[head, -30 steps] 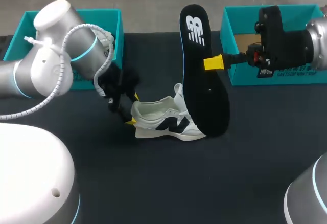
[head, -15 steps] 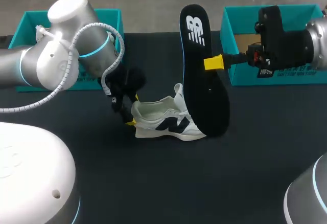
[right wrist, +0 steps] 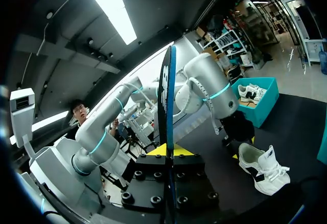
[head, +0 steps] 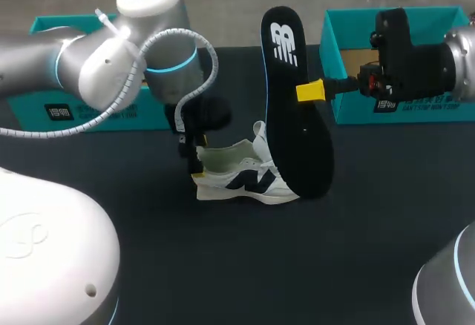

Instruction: Take the shoe out of the shoebox, open the shoe tongue, remove and reinsert the insole, then place the shoe into the shoebox

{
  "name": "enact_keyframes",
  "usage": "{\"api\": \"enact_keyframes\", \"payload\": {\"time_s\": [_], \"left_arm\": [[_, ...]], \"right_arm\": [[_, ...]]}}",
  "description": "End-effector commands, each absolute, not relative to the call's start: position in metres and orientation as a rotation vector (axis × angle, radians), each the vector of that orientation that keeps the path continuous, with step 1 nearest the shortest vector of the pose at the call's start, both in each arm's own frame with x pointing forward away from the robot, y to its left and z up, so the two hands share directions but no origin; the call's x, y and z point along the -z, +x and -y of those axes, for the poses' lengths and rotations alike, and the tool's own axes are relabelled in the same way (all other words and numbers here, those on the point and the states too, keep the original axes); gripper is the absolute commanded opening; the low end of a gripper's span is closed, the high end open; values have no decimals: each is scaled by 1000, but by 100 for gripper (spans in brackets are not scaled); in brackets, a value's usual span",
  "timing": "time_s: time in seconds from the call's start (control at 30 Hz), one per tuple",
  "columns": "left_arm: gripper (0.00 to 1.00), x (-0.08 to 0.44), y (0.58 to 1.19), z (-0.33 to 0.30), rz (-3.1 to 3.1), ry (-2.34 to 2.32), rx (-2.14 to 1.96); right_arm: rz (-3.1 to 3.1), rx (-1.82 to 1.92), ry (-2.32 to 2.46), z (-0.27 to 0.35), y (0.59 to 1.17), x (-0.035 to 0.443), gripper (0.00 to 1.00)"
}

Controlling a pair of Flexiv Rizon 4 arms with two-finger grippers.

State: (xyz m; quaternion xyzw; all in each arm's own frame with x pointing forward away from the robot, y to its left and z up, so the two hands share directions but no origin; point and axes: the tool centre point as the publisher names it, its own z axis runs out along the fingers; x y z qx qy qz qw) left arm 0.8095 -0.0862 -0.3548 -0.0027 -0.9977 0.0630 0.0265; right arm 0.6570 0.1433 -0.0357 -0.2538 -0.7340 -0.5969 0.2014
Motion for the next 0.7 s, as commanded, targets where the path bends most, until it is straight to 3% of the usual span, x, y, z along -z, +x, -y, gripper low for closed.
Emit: {"api": "enact_keyframes", "payload": {"time_s": [0.03,0.7], "left_arm": [[100,351,810,88,3087,-11,-113],[100,346,810,87,3099,38,91]], "right_arm": [[2051,1665,-709,-144,658,37,0],[2051,1665,-709,-144,658,37,0]]}}
